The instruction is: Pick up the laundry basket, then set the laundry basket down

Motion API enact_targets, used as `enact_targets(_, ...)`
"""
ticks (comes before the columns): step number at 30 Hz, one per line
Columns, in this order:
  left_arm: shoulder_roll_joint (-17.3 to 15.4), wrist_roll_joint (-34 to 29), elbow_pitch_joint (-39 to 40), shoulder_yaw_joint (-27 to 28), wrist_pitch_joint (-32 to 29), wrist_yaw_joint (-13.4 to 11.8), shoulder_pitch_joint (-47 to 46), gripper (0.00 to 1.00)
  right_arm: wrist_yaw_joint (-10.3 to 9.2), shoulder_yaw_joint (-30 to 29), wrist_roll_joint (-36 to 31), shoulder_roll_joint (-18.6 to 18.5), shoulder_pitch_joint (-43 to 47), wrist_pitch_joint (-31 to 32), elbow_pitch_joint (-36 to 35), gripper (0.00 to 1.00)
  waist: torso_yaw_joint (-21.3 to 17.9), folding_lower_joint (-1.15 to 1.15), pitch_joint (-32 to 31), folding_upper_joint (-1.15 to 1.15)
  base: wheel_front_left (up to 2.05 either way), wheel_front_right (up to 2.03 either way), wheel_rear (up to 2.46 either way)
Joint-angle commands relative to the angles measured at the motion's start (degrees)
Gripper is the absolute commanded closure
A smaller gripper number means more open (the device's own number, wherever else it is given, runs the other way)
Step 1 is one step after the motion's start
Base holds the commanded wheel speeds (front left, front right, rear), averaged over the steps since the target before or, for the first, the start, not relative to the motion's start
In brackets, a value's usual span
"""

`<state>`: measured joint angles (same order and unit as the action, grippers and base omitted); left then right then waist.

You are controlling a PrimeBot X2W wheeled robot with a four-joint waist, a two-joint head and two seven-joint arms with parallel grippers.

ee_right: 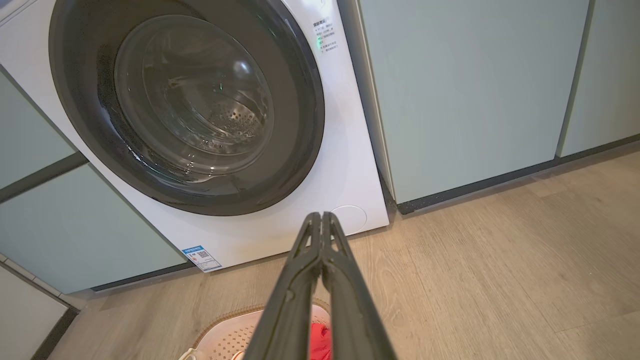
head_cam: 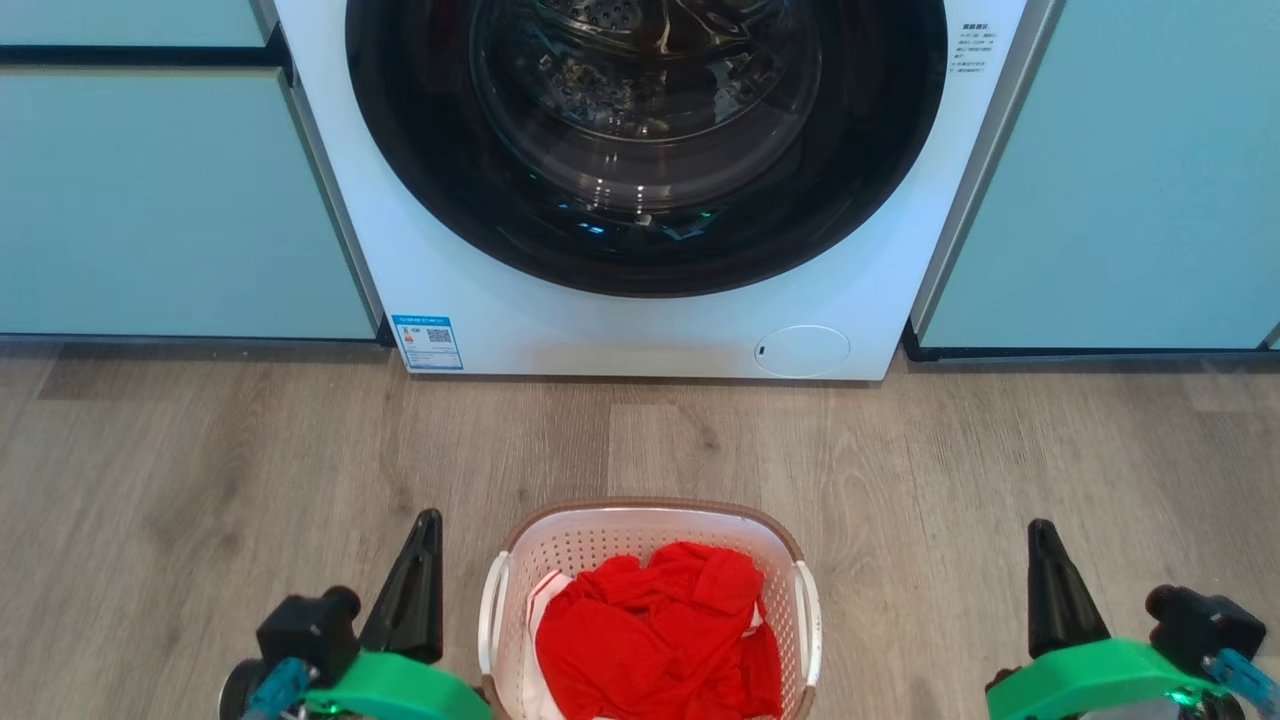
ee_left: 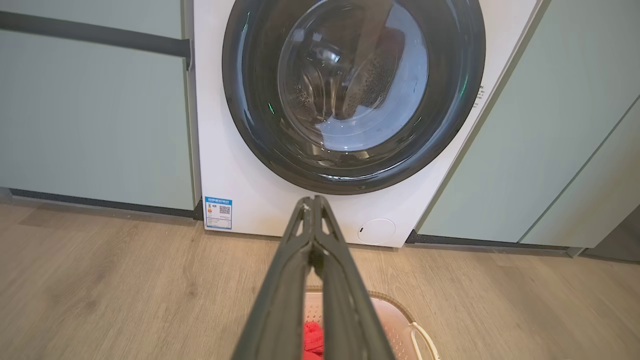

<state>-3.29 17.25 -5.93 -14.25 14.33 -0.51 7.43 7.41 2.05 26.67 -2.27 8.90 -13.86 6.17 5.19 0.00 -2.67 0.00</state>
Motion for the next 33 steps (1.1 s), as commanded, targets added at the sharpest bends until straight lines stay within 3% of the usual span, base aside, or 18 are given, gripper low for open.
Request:
enact_targets(1,-0.1,1.6,2.0,0.4,-0.1,0.1,-2.5,1.00,0.00,-0.1,1.4,-0.1,-1.4,0.2,-1.8,1.00,-0.1,0.00,0.0,0.00,0.00,0.00,0.00)
enact_targets(33,-1.1,22.3,-1.0,4.2,-4.3,2.3,-5.5,1.00,0.02,-1.3,19.3,-1.1,-5.0,4.7,0.8,1.00,-1.4,0.00,0.8,0.00,0.00,0.00,0.00)
